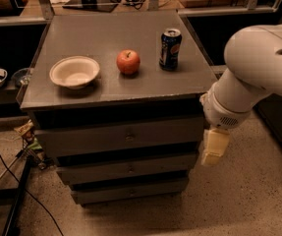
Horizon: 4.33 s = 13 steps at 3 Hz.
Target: Open top drawer
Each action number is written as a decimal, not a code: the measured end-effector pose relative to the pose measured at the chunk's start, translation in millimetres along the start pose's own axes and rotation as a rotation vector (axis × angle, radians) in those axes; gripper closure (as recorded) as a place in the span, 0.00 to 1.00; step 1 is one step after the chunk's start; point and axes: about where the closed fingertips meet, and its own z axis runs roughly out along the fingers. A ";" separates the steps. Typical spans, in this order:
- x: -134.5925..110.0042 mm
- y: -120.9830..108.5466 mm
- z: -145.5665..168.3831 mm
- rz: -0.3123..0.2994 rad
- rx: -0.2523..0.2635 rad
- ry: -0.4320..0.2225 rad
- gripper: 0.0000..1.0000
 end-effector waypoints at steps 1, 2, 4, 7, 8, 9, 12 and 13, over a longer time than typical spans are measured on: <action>-3.3 2.2 9.9 -0.002 0.018 -0.010 0.00; -8.4 -4.3 22.1 0.004 0.046 -0.025 0.00; -18.4 -14.0 35.1 0.003 0.063 -0.064 0.00; -29.8 -13.1 77.0 -0.017 0.022 -0.130 0.00; -26.3 -12.9 84.7 0.005 0.036 -0.152 0.00; -39.0 -27.0 102.5 0.028 0.066 -0.196 0.00; -54.1 -47.8 131.4 0.041 0.064 -0.253 0.00; -56.5 -49.8 137.5 0.034 0.055 -0.264 0.00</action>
Offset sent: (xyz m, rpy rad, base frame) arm 0.0224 0.0164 -0.0307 0.0353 -0.0844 -0.0176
